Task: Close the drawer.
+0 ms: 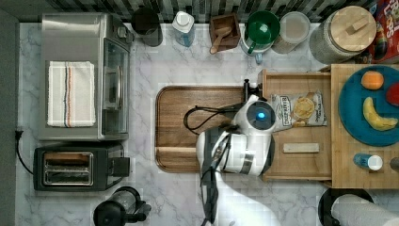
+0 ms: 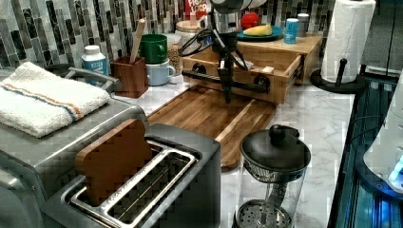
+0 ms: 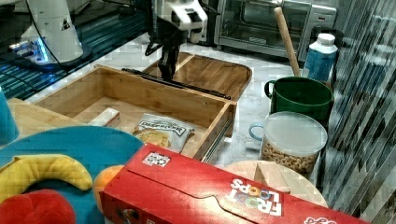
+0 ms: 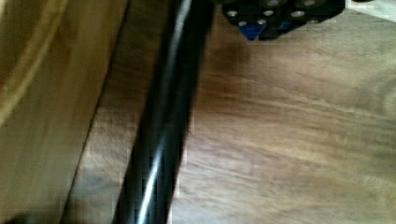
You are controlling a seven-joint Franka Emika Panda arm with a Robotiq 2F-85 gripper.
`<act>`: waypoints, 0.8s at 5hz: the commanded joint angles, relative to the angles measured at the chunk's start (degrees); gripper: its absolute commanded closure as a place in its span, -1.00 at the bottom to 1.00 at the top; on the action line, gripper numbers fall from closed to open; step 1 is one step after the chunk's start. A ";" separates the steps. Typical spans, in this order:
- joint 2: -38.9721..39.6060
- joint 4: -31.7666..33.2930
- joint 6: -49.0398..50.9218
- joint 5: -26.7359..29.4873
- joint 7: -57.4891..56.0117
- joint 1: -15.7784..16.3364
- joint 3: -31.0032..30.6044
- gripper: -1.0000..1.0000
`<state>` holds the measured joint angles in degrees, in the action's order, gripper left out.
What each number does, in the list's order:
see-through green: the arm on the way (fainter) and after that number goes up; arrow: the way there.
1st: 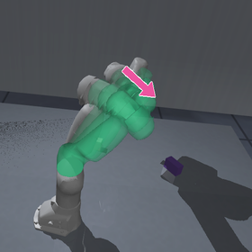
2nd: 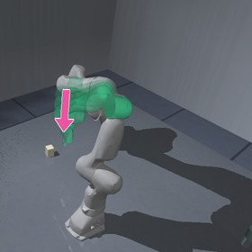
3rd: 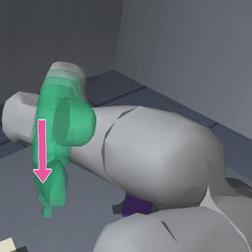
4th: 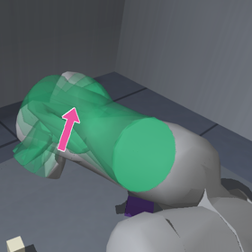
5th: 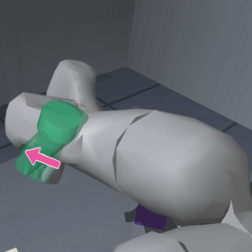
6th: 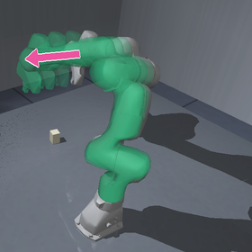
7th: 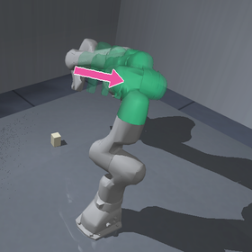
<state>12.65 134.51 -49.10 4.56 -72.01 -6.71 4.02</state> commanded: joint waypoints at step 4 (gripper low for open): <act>4.46 -13.85 -6.45 3.01 -14.84 -15.24 5.73 1.00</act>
<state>15.88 128.92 -50.75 6.06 -80.74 -15.51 5.36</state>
